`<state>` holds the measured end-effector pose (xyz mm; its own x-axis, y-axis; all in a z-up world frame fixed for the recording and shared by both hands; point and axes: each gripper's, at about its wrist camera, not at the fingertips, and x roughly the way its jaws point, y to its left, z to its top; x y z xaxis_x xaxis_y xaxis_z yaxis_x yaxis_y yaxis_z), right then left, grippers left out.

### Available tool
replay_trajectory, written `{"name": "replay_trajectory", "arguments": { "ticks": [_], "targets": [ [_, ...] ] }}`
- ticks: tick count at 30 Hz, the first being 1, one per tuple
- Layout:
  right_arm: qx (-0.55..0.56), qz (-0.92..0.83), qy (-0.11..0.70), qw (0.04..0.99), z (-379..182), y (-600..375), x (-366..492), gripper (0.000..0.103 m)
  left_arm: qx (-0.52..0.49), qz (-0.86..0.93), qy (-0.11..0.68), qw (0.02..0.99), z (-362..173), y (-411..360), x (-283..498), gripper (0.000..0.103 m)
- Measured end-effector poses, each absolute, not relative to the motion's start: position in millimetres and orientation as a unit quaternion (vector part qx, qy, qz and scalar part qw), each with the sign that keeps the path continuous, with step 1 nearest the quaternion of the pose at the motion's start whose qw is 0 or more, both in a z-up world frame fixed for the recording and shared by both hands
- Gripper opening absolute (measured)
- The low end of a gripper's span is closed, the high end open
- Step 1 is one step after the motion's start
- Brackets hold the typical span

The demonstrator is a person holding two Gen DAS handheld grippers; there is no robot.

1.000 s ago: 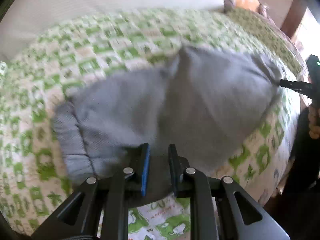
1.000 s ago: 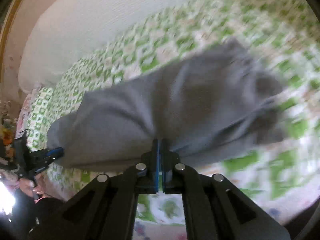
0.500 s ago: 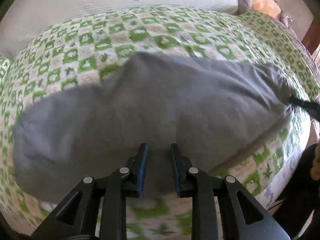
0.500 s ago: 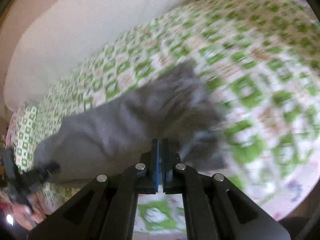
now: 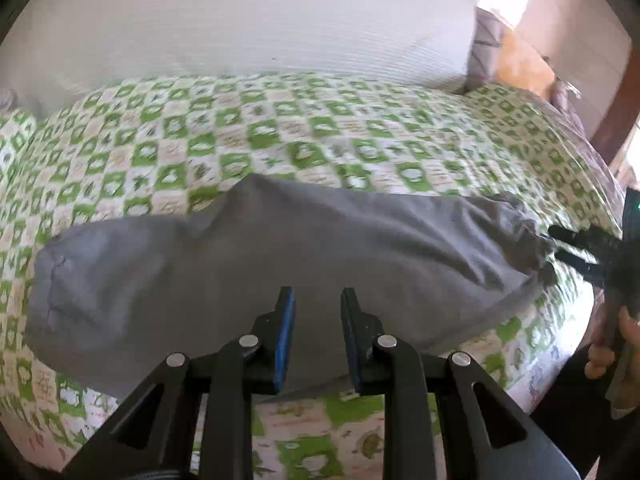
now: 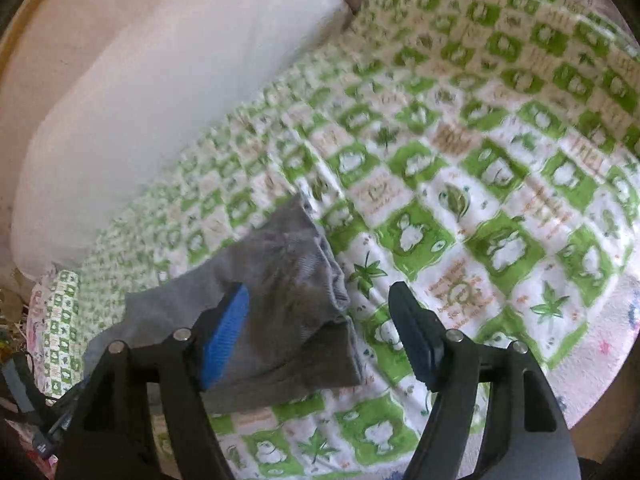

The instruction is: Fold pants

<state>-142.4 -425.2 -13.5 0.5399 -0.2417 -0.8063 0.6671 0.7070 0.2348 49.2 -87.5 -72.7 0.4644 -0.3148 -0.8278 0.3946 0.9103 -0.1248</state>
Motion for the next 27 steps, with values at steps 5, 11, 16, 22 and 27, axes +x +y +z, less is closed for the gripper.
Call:
{"name": "replay_trajectory", "arguments": {
  "ticks": [5, 11, 16, 22, 27],
  "targets": [
    [0.262, -0.229, 0.417, 0.840, -31.6, -403.1, -127.6, 0.073, 0.044, -0.184, 0.511, 0.839, -99.6, -78.1, 51.2, 0.023],
    [0.266, -0.235, 0.394, 0.848, -29.7, -401.9, -130.8, 0.019, 0.046, -0.189, 0.516, 0.834, -112.7, -76.5, 43.8, 0.023],
    [0.244, -0.204, 0.367, 0.874, -6.5, -381.1, -126.4, 0.015, 0.033, -0.186, 0.512, 0.838, -105.0, -66.9, 46.3, 0.023],
    [0.208, -0.148, 0.358, 0.898, 16.6, -336.6, -99.9, 0.015, 0.014, -0.178, 0.480, 0.859, -71.6, -40.5, 45.7, 0.023],
    [0.173, -0.093, 0.373, 0.907, 11.8, -289.5, -67.7, 0.014, -0.003, -0.160, 0.460, 0.874, -47.7, -10.0, 47.1, 0.023]
  ]
}}
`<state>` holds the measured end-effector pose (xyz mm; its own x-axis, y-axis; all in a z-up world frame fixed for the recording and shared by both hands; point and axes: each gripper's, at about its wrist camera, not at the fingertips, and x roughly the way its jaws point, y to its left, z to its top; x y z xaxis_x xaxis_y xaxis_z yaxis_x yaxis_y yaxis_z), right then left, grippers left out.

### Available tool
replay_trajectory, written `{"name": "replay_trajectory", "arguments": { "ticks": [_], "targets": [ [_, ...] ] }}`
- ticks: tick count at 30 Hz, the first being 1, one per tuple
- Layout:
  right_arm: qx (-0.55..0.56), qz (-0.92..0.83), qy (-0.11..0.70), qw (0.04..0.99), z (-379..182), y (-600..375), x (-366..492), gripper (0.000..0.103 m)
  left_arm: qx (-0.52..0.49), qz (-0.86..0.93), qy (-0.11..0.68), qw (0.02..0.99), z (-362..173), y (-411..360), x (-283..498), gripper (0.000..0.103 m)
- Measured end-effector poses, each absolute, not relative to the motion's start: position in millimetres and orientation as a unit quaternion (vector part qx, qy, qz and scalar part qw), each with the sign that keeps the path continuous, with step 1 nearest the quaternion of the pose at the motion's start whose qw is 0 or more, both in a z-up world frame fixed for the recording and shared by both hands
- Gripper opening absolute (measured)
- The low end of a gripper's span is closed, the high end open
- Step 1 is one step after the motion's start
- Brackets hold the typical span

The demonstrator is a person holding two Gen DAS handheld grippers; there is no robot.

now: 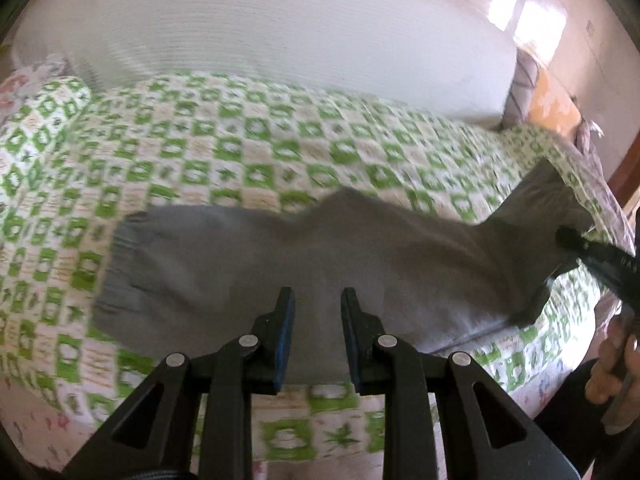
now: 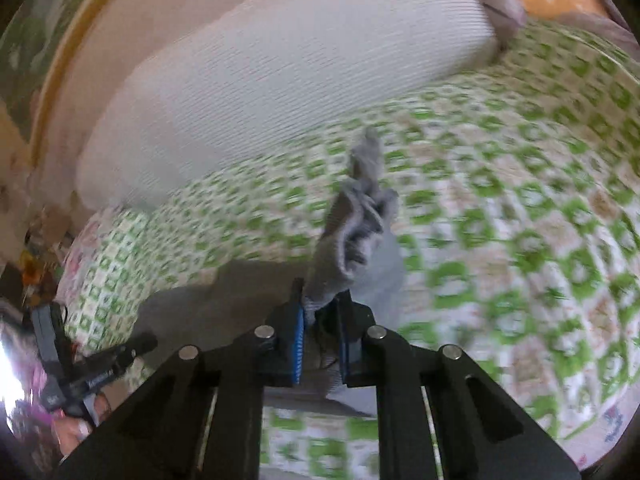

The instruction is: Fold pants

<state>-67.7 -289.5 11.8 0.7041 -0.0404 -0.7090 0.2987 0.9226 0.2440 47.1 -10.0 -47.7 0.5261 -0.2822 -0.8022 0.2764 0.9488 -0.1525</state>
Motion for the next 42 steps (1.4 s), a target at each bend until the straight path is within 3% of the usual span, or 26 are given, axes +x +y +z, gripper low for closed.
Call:
{"name": "replay_trajectory", "arguments": {
  "ticks": [12, 18, 21, 23, 25, 28, 33, 36, 37, 39, 41, 42],
  "targets": [
    [0.116, 0.000, 0.451, 0.885, -60.6, -197.0, 9.6, 0.012, -0.037, -0.127, 0.441, 0.888, -28.7, 43.7, 46.3, 0.023],
    [0.151, 0.022, 0.466, 0.872, -73.0, -204.7, 11.5, 0.017, -0.046, -0.118, 0.441, 0.889, -29.6, 58.8, 48.2, 0.023],
    [0.181, 0.044, 0.450, 0.873, -60.1, -213.4, 2.1, 0.029, -0.052, -0.112, 0.437, 0.891, -28.8, 64.7, 52.4, 0.023],
    [0.205, 0.072, 0.440, 0.871, -56.8, -211.2, -0.8, 0.063, -0.058, -0.108, 0.435, 0.892, -28.8, 69.3, 56.4, 0.023],
    [0.215, 0.098, 0.430, 0.872, -54.7, -201.4, -2.3, 0.073, -0.062, -0.105, 0.434, 0.892, -29.0, 72.7, 60.2, 0.023],
    [0.152, 0.049, 0.419, 0.894, -49.1, -185.9, -0.2, 0.073, -0.069, -0.105, 0.437, 0.891, -29.1, 74.2, 64.0, 0.023],
    [0.073, -0.004, 0.470, 0.880, -70.4, -172.2, 20.7, 0.073, -0.055, -0.111, 0.431, 0.894, -26.0, 66.9, 64.8, 0.023],
    [0.047, -0.033, 0.503, 0.862, -90.5, -169.5, 28.1, 0.066, -0.042, -0.101, 0.426, 0.898, -26.3, 70.3, 64.5, 0.023],
    [0.033, -0.051, 0.515, 0.855, -97.8, -170.4, 30.7, 0.055, -0.036, -0.097, 0.424, 0.900, -28.1, 72.8, 65.2, 0.023],
    [0.034, -0.047, 0.515, 0.855, -100.4, -173.4, 31.7, 0.048, -0.037, -0.089, 0.430, 0.898, -33.0, 80.4, 67.8, 0.023],
    [0.037, -0.032, 0.516, 0.855, -96.5, -170.0, 32.9, 0.013, -0.050, -0.083, 0.436, 0.895, -36.9, 91.1, 71.6, 0.023],
    [0.030, -0.030, 0.508, 0.861, -90.6, -164.9, 32.8, 0.011, -0.059, -0.082, 0.436, 0.894, -37.6, 97.1, 73.1, 0.023]
  ]
}}
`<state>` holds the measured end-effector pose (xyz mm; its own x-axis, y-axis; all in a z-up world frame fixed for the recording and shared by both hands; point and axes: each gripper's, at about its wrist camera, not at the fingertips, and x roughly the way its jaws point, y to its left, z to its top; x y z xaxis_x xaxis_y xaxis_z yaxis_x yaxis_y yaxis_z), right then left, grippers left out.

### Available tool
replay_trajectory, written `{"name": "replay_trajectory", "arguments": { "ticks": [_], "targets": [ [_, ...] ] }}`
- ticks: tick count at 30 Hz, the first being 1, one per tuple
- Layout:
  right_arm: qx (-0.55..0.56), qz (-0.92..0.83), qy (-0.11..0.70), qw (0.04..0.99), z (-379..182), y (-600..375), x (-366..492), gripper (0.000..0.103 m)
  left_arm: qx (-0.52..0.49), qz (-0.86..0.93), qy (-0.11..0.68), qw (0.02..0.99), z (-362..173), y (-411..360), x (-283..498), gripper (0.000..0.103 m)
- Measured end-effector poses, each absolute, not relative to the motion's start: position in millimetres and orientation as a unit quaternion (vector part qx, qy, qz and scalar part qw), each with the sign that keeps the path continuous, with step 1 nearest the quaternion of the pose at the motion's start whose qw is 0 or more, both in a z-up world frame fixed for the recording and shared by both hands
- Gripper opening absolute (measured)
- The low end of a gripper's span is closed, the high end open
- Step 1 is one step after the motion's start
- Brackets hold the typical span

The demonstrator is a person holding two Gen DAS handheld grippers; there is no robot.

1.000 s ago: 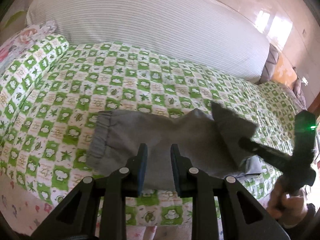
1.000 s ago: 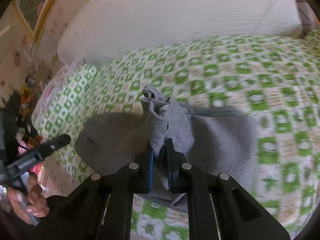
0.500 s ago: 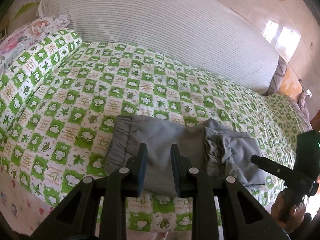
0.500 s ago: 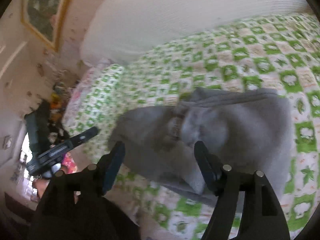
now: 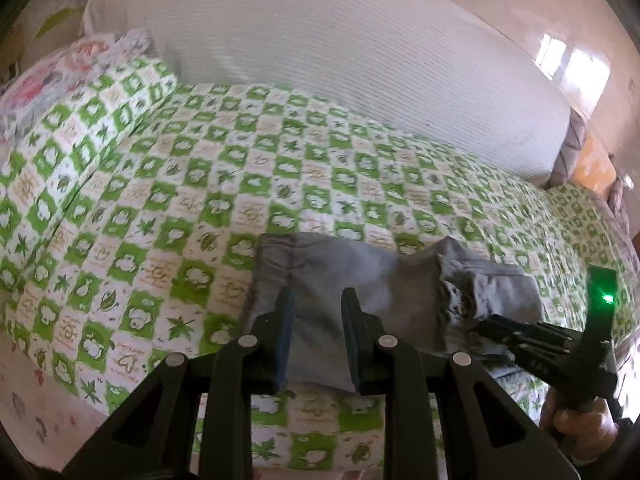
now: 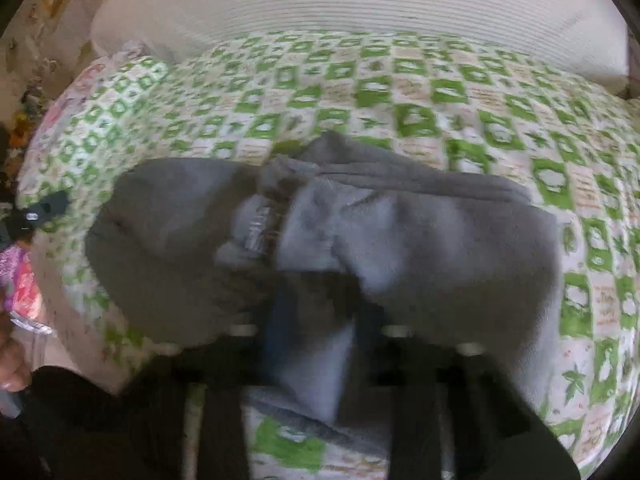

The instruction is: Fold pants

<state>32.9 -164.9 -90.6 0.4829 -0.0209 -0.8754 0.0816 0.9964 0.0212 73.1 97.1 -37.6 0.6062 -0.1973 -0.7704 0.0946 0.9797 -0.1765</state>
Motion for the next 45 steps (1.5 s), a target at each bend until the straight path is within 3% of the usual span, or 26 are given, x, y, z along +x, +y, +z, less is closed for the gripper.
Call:
{"name": "replay_trajectory", "arguments": {
  "ticks": [5, 13, 15, 16, 21, 27, 29, 30, 33, 34, 35, 37, 45],
  "targets": [
    [0.009, -0.027, 0.489, 0.872, -76.8, -150.2, 38.9, 0.014, -0.073, -0.072, 0.429, 0.898, -36.7, 110.9, 76.0, 0.023],
    [0.032, -0.050, 0.521, 0.852, -108.9, -157.6, 50.5, 0.022, -0.082, -0.070, 0.430, 0.896, -41.8, 114.9, 79.1, 0.023],
    [0.033, -0.047, 0.518, 0.854, -107.4, -157.8, 49.6, 0.021, -0.083, -0.070, 0.428, 0.897, -41.6, 115.5, 79.4, 0.023],
    [0.041, -0.040, 0.516, 0.855, -106.0, -159.4, 49.3, 0.004, -0.084, -0.069, 0.428, 0.897, -41.7, 116.9, 79.8, 0.023],
    [0.053, -0.008, 0.499, 0.865, -91.3, -148.6, 48.3, 0.003, -0.079, -0.062, 0.431, 0.897, -45.5, 122.4, 85.3, 0.024],
    [0.081, 0.014, 0.531, 0.843, -115.4, -149.2, 51.3, 0.002, -0.089, -0.092, 0.457, 0.880, -57.7, 124.5, 95.0, 0.027],
    [0.095, 0.018, 0.530, 0.842, -107.2, -152.7, 45.9, 0.003, -0.096, -0.104, 0.463, 0.875, -61.7, 125.5, 98.3, 0.041],
    [0.100, 0.020, 0.527, 0.843, -100.0, -154.9, 42.3, 0.004, -0.100, -0.102, 0.468, 0.872, -63.7, 126.2, 100.3, 0.042],
    [0.098, 0.019, 0.503, 0.859, -78.3, -158.8, 31.6, 0.012, -0.105, -0.088, 0.477, 0.868, -71.1, 128.8, 106.5, 0.044],
    [0.096, 0.016, 0.496, 0.863, -71.6, -160.8, 27.9, 0.026, -0.105, -0.086, 0.484, 0.865, -74.5, 129.2, 108.6, 0.045],
    [0.098, 0.015, 0.489, 0.867, -65.3, -163.0, 24.3, 0.052, -0.108, -0.090, 0.489, 0.861, -77.3, 129.1, 109.6, 0.048],
    [0.103, 0.016, 0.468, 0.878, -53.8, -167.2, 17.5, 0.075, -0.103, -0.089, 0.503, 0.853, -84.7, 126.4, 113.8, 0.050],
    [0.122, 0.006, 0.425, 0.897, -21.5, -185.4, -6.1, 0.075, -0.023, -0.070, 0.544, 0.836, -116.0, 102.5, 130.5, 0.052]
  ]
}}
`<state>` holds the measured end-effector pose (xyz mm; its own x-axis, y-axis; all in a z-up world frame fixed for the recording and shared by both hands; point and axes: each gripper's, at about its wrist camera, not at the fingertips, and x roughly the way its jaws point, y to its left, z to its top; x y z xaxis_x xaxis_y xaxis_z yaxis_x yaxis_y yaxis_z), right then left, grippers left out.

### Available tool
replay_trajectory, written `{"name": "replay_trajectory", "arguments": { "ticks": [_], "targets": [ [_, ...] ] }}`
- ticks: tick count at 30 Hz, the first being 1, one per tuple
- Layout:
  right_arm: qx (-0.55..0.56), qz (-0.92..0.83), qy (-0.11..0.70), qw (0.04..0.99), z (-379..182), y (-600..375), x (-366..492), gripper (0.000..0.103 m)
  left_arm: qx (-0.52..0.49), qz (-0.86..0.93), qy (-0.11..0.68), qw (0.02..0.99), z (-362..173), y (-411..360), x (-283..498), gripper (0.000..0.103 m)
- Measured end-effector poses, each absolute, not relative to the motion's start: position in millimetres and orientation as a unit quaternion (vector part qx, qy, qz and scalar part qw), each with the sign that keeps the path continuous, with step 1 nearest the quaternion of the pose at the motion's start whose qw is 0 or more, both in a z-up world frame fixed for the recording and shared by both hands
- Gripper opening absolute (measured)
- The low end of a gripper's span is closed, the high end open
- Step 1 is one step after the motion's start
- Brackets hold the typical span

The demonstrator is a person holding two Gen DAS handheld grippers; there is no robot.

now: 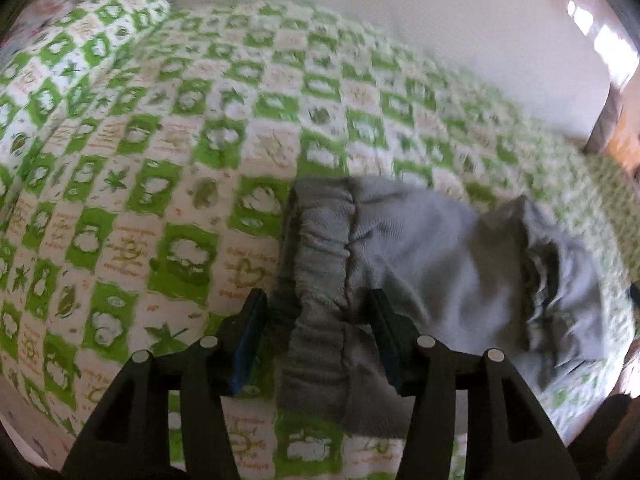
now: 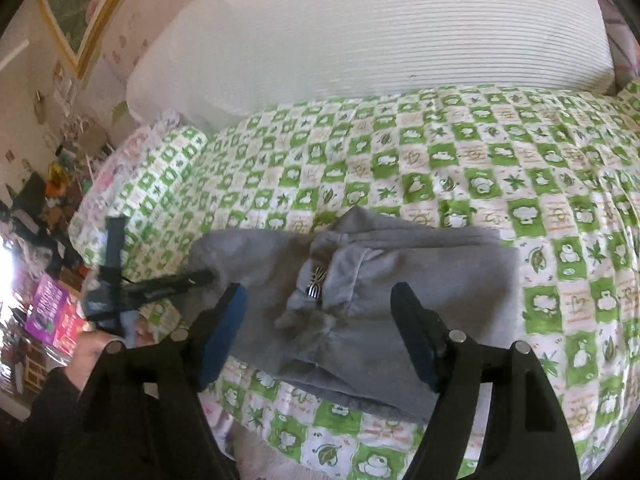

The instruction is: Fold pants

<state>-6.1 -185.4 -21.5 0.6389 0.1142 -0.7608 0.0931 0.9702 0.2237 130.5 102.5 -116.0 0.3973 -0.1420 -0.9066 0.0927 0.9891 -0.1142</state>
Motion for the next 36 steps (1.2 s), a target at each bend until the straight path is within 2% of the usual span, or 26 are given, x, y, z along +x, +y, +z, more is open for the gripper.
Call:
{"name": "replay_trajectory", "arguments": {
  "ticks": [1, 5, 7, 17, 24, 25, 26, 31, 36],
  "targets": [
    [0.122, 0.002, 0.420, 0.899, -18.8, -188.1, -9.1, 0.075, -0.016, -0.071, 0.543, 0.836, -117.3, 100.9, 130.2, 0.052],
    [0.119, -0.009, 0.399, 0.909, -10.0, -199.0, -21.2, 0.075, -0.004, -0.080, 0.519, 0.851, -105.3, 92.9, 123.5, 0.028],
    [0.121, -0.014, 0.390, 0.913, -6.5, -206.3, -26.8, 0.075, -0.003, -0.078, 0.504, 0.860, -94.5, 87.3, 117.7, 0.025],
    [0.130, -0.034, 0.377, 0.916, 0.8, -235.0, -46.1, 0.075, -0.023, -0.124, 0.445, 0.887, -37.9, 37.6, 85.9, 0.019],
    [0.136, -0.048, 0.369, 0.918, 5.7, -252.0, -61.3, 0.075, 0.000, -0.179, 0.422, 0.889, -14.5, -19.4, 65.6, 0.019],
    [0.138, -0.050, 0.368, 0.918, 6.1, -254.7, -63.4, 0.075, -0.003, -0.190, 0.419, 0.888, -12.0, -25.1, 64.8, 0.010],
    [0.141, -0.054, 0.367, 0.918, 6.9, -258.5, -66.1, 0.075, -0.009, -0.207, 0.418, 0.885, -8.9, -30.6, 64.6, 0.007],
    [0.150, -0.065, 0.363, 0.917, 8.4, -271.6, -75.1, 0.075, 0.018, -0.234, 0.408, 0.882, -2.5, -68.7, 60.7, 0.007],
    [0.158, -0.040, 0.375, 0.913, 5.1, -264.0, -78.8, 0.075, -0.001, -0.219, 0.412, 0.885, -7.7, -49.8, 61.3, 0.007]
  ]
}}
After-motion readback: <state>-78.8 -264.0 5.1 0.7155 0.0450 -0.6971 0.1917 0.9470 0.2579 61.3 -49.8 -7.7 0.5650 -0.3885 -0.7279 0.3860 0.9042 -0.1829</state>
